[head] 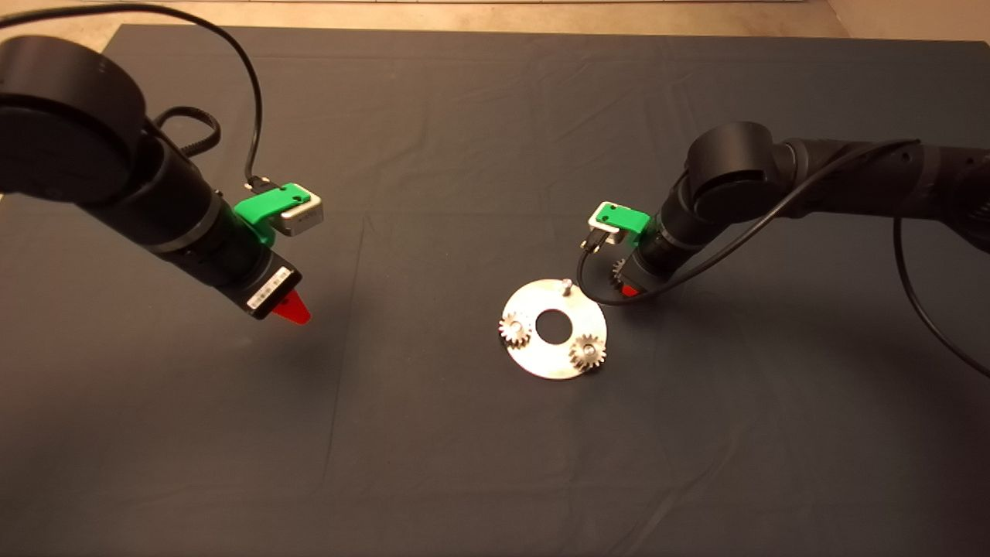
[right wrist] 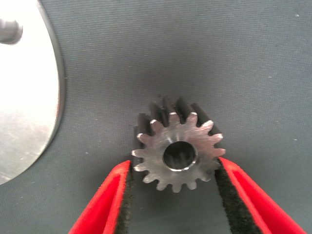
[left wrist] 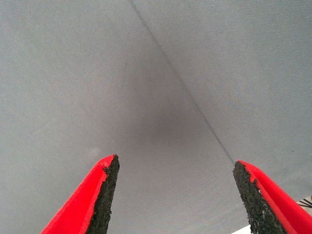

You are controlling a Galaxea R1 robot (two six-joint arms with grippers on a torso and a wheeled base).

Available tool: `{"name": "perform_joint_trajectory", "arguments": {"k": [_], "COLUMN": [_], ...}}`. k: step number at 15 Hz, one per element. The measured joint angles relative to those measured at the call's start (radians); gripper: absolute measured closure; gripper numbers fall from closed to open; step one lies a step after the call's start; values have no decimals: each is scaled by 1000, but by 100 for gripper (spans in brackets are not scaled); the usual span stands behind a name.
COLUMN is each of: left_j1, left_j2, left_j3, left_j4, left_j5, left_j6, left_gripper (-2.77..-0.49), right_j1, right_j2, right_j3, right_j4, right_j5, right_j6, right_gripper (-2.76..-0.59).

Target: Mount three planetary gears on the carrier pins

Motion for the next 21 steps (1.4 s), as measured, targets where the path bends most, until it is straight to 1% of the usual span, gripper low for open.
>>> {"name": "perform_joint_trajectory", "arguments": {"k": [1,2,3,5,7,15,19,21], "left_j1": [0,0,0,0,0,0,0,0], "left_j2": [0,0,0,0,0,0,0,0], "left_j3": [0,0,0,0,0,1,8,8], "left_j4": [0,0,0,-2,-8,-11,-12,-13], "left_j5": [0,0,0,0,0,0,0,0], "left_j6": [0,0,0,0,0,0,0,0], "left_gripper": [-164,-164,-164,-164,-164,-164,-164,-164], "right_j1": [0,-1,-1,-1,-1,-1,-2,-2], "right_j2": [1,1,1,1,1,1,2,1], "right_j3": [0,0,0,0,0,0,0,0], "right_j4": [0,0,0,0,0,0,0,0], "right_j5": [1,6,13,19,20,20,20,20], "right_j6": [0,0,0,0,0,-1,-1,-1], "right_gripper": [-127,-129,-129,-129,-129,-129,-123,-110]}}
